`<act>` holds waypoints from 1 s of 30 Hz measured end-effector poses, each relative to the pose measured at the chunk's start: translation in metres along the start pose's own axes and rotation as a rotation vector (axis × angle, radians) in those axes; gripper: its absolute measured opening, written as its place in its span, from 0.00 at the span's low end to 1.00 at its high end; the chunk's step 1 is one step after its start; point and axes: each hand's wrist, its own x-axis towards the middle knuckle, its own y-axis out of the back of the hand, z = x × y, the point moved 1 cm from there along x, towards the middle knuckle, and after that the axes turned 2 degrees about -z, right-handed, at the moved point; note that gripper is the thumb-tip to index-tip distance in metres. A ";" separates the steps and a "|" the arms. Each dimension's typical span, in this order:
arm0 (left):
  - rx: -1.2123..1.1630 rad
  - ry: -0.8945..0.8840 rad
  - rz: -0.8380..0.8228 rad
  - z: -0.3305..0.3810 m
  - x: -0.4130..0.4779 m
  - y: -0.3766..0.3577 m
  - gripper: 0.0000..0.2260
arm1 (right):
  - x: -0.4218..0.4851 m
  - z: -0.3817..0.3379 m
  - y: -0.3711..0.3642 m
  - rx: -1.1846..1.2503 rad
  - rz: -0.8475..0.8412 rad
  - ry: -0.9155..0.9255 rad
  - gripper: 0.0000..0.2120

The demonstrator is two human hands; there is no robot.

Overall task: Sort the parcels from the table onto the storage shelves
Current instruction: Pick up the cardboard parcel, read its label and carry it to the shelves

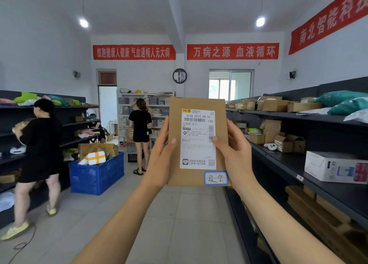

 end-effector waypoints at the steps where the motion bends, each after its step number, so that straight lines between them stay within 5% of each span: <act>1: 0.002 0.000 -0.001 -0.003 0.003 0.000 0.24 | 0.003 0.005 0.000 0.005 0.000 -0.003 0.23; 30: 0.076 0.046 0.013 -0.151 0.122 0.077 0.24 | 0.117 0.152 -0.061 0.045 -0.034 -0.002 0.21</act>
